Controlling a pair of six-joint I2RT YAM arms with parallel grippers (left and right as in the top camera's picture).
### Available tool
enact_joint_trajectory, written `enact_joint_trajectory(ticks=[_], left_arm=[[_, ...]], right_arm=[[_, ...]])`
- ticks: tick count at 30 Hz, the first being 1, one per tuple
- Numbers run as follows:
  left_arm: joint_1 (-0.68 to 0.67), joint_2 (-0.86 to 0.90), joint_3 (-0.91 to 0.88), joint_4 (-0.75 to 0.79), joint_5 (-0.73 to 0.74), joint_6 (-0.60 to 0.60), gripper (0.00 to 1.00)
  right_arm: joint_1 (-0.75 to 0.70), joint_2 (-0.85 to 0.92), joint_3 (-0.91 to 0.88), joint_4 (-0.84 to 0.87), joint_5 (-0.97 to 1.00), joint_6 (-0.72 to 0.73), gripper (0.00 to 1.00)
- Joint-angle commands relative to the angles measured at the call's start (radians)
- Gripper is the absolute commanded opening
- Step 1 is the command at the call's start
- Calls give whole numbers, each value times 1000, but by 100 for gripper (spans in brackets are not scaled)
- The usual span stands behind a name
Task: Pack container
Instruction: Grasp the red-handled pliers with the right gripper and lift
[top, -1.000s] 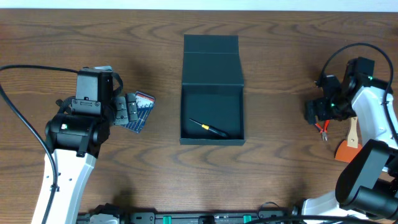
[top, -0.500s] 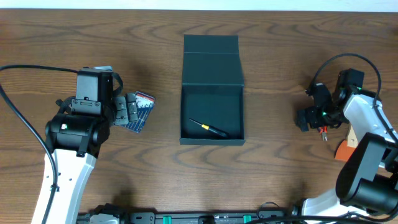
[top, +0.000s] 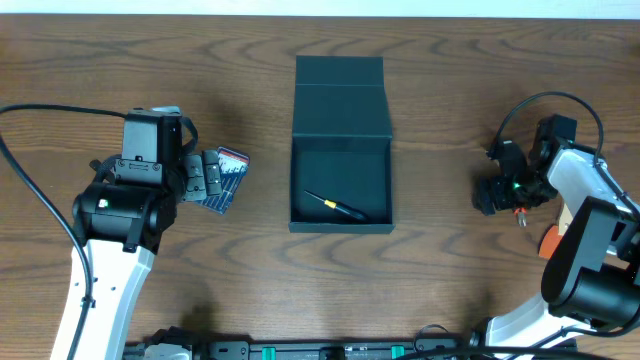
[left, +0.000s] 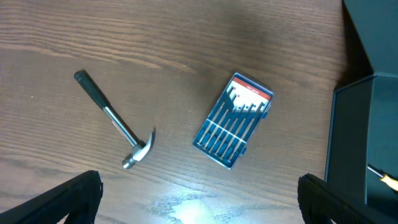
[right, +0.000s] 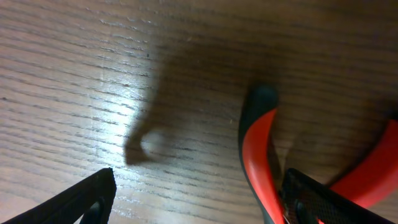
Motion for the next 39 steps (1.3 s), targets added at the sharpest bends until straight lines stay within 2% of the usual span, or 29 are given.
enact_joint_trajectory(ticks=[1,8,18,28,32,39], left_arm=[[5,0,23,-5,-15,-9,99],[5,0,23,-6,-15,-9,98],[5,0,23,-7,-15,-9,98],[5,0,23,-7,-15,-8,98],[5,0,23,-7,-15,-9,98],[5,0,23,-7,-15,-9,98]], right_arm=[[-2,19,-6,2,14,-6,87],[-2,23,-6,6,108,-7,87],[-2,25,-6,18,113,-13,80],[-2,25,-6,16,112,-13,60],[-2,25,-6,16,111,-13,45],[-2,25,-6,17,111,-13,32]])
